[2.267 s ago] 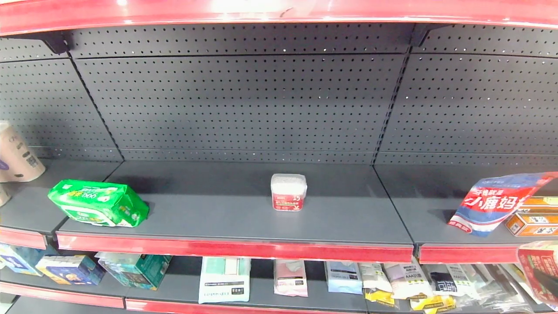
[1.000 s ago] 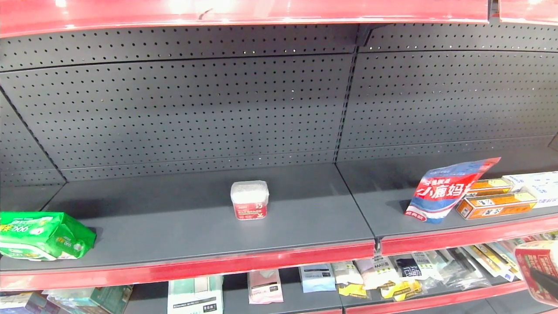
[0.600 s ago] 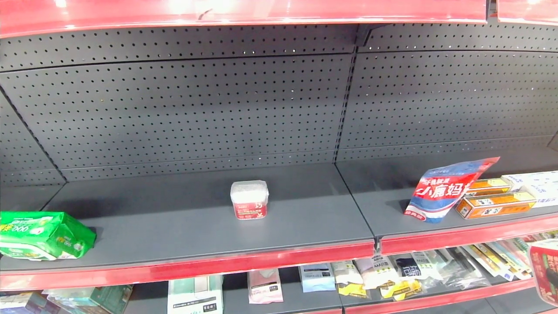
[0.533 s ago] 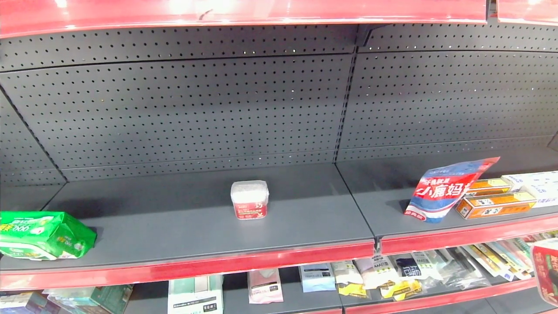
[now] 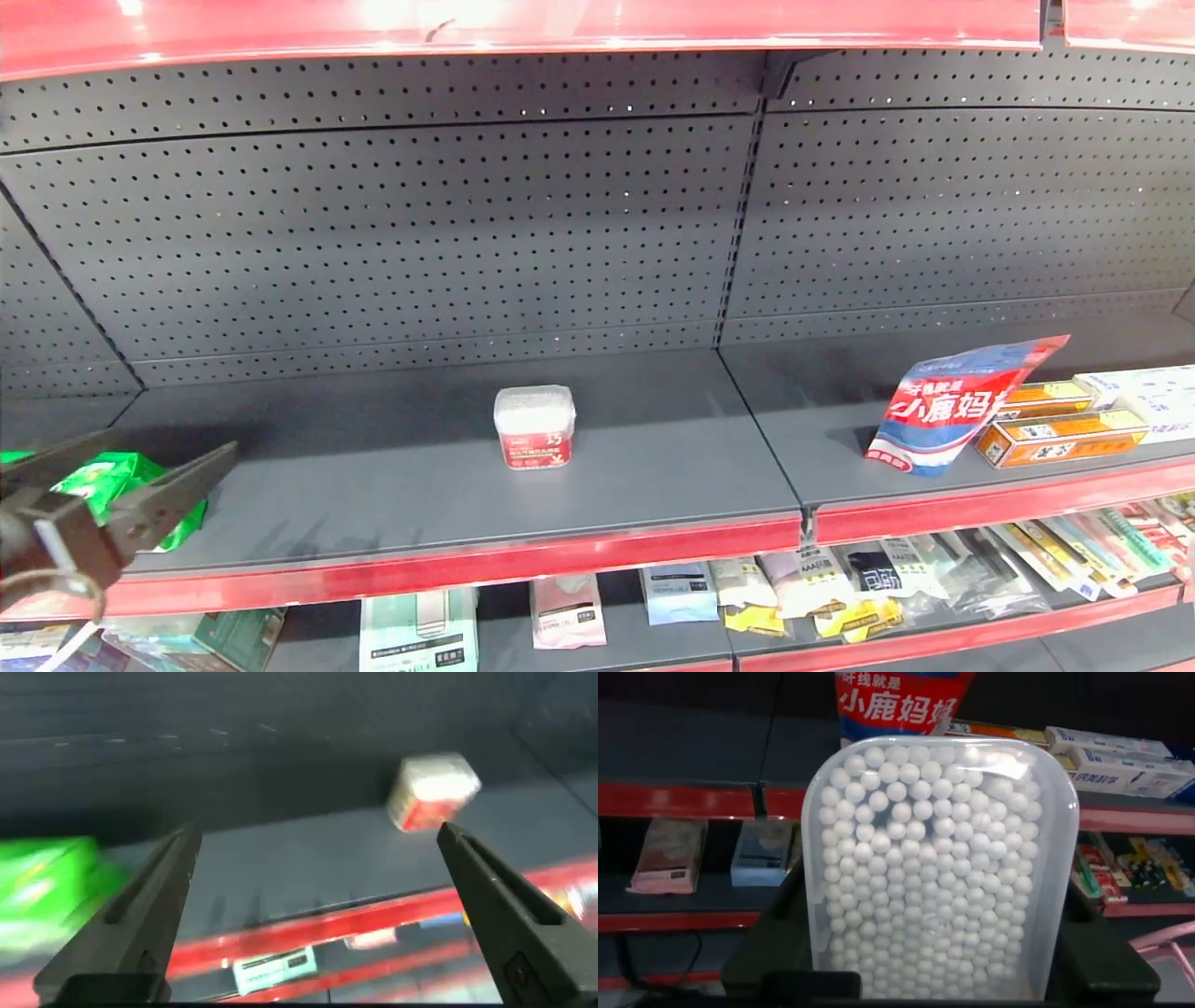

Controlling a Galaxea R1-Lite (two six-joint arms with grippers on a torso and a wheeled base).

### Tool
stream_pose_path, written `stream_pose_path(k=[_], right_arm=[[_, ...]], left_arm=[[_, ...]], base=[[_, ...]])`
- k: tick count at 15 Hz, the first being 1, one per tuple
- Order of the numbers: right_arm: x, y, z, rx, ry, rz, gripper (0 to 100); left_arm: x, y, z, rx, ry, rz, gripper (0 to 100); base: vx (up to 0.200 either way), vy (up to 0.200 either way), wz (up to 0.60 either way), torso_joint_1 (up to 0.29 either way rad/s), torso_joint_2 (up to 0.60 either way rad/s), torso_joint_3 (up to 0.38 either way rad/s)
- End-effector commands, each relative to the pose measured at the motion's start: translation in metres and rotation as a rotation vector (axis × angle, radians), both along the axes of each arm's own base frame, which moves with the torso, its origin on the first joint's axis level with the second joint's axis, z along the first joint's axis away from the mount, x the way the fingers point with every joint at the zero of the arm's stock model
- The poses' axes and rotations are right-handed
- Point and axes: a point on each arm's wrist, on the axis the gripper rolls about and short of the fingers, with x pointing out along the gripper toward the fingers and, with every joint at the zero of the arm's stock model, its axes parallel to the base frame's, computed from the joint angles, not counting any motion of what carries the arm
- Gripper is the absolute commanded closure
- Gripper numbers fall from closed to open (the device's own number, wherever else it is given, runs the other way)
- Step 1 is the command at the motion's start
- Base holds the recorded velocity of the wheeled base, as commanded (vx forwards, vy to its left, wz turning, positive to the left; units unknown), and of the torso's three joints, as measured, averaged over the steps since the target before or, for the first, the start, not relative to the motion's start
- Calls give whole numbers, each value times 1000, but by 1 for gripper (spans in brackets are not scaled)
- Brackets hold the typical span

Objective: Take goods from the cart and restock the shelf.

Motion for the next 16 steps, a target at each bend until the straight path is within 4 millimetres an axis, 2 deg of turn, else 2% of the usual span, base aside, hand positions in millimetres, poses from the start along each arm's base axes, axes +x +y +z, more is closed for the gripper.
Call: stream_pose_path(k=[1,3,5,7,12,16], right_arm=[[-5,0,2,-32,-28,2,100],[-4,0,2,-37,-21,-4,100],[-3,-1,0,-61,-5,-28,100],[-3,-1,-1,-79,-1,-42,100],[-1,-2,-4,-94,26,-73,100],[-1,-2,-6,-123,35,-79,100]], left_arm=[[82,-1,-34,80,153,-250,0],[118,-1,-41,119,140,-404,0],[164,-8,-42,96,101,-550,0],[187,-12,-52,86,95,-635,0],[211,-33,-84,90,126,-775,0],[225,-38,-94,93,105,-840,0]], base=[[0,0,0,0,0,0],[0,0,0,0,0,0],[0,0,0,0,0,0],[0,0,0,0,0,0],[0,0,0,0,0,0],[0,0,0,0,0,0]])
